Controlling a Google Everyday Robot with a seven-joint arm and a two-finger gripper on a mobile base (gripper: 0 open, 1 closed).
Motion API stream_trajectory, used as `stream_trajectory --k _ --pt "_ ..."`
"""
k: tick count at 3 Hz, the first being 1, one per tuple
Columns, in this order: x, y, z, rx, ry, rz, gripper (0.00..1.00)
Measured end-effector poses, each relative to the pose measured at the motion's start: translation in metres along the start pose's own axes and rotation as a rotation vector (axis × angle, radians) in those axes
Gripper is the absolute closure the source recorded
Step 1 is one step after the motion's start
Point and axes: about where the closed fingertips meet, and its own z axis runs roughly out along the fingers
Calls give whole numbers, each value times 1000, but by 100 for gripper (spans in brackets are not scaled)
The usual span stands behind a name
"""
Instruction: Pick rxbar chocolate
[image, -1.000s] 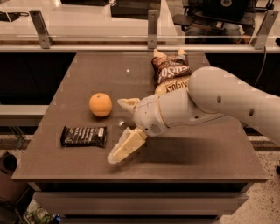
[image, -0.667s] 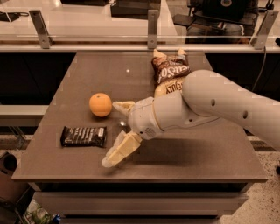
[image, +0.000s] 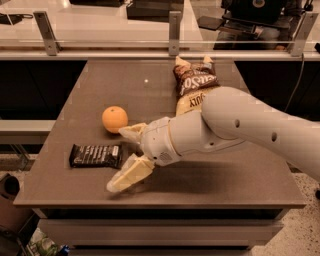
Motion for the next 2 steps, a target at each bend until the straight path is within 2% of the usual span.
stream_trajectory --k 2 --pt "-4 2 1 -3 3 -9 62"
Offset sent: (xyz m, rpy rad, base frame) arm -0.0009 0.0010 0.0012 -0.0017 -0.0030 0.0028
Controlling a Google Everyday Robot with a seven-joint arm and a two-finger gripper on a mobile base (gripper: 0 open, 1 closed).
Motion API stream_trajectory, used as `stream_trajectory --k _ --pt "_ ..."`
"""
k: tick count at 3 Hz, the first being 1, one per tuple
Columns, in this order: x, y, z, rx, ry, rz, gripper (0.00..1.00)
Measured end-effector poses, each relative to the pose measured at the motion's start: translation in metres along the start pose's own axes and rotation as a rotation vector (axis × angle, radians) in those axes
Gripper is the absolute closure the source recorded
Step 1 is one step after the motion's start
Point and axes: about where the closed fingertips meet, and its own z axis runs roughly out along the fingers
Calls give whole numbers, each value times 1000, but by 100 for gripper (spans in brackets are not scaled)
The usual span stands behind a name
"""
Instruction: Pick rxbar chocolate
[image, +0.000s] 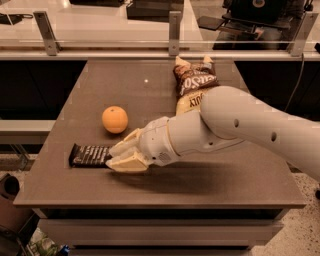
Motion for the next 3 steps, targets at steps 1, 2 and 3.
stream_trajectory --k 1,2,3 --pt "-2 1 1 -2 1 -5 60" --pt "-4 3 1 -3 3 -9 39" --pt "-6 4 2 -5 4 -13 15"
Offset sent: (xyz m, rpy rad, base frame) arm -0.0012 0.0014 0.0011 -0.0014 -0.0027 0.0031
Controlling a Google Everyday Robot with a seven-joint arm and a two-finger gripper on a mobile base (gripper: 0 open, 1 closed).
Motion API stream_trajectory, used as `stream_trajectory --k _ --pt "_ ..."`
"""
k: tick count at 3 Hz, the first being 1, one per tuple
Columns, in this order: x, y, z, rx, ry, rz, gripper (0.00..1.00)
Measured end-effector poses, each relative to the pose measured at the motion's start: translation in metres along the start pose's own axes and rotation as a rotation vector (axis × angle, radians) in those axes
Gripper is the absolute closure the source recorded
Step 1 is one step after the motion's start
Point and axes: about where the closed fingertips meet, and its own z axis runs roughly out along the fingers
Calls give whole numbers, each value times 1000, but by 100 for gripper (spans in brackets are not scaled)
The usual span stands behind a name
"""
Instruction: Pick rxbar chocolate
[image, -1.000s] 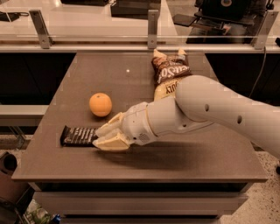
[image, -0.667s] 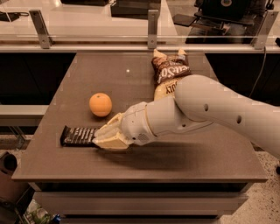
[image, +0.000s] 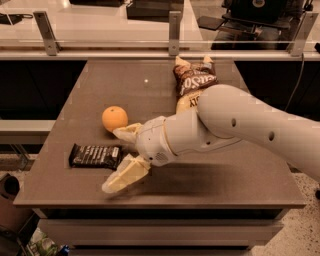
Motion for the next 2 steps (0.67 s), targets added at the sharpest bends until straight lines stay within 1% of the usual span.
stream_trajectory --k 1,2 --pt "2 -1 4 12 26 18 0" --pt "5 -7 18 -7 48 34 0"
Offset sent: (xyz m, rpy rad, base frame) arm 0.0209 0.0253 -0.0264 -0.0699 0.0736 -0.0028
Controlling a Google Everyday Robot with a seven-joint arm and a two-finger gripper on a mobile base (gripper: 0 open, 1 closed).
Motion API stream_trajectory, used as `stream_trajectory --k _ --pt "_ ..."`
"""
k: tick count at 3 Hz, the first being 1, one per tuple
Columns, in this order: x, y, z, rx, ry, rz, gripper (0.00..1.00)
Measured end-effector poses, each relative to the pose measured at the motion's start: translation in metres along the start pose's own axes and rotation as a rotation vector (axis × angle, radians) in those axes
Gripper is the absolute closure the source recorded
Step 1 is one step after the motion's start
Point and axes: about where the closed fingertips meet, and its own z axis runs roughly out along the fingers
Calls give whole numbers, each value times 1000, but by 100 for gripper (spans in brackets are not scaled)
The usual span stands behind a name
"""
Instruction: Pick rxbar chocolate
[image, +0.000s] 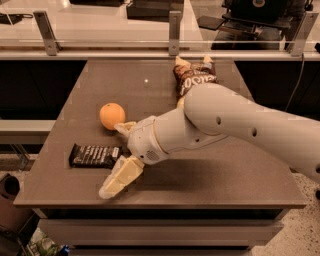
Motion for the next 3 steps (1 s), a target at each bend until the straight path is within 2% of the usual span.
stream_trajectory --k 1,2,3 --pt "1 -6 15 -36 10 9 0" --pt "4 -9 24 -55 10 12 17" --pt "3 -8 24 -56 11 8 41"
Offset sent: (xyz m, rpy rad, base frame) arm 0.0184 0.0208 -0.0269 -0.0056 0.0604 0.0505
